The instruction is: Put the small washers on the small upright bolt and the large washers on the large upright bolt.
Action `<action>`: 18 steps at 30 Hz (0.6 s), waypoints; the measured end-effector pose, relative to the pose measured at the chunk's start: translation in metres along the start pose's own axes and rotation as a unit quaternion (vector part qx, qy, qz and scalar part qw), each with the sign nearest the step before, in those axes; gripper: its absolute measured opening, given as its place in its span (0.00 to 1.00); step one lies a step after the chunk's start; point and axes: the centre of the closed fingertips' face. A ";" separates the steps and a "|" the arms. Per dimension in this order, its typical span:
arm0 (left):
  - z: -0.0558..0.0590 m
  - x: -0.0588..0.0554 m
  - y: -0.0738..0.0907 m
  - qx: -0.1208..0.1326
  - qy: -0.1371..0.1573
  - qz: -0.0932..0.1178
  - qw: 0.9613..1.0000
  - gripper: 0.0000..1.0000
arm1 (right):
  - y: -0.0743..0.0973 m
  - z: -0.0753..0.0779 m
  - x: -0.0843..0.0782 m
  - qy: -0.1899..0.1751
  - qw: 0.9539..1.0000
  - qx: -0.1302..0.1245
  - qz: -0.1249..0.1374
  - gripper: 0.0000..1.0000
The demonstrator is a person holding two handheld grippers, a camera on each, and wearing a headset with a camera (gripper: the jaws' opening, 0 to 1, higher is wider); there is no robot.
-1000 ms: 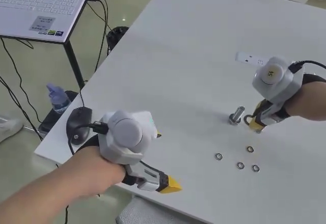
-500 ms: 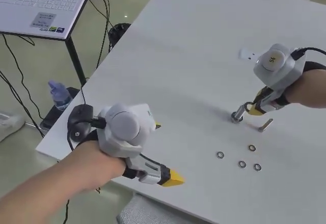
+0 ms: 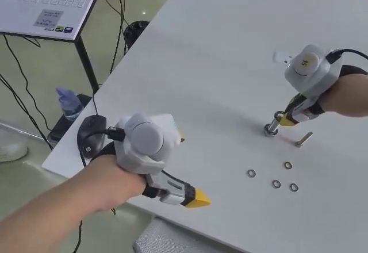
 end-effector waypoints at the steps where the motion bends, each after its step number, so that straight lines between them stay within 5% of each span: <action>1: 0.000 -0.001 0.000 0.000 0.001 -0.001 1.000 0.83 | -0.001 0.000 0.001 0.000 1.000 0.000 0.000 0.22; 18: -0.001 -0.011 0.002 -0.002 0.012 -0.007 1.000 0.81 | -0.026 -0.004 -0.003 0.003 1.000 0.012 -0.014 0.22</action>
Point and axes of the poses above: the centre of the closed fingertips' face, and the gripper's own axes: y roughly backward along the fingers, z roughly to its right, x roughly out of its top, and after that the axes turned 7 degrees about -x, right-handed
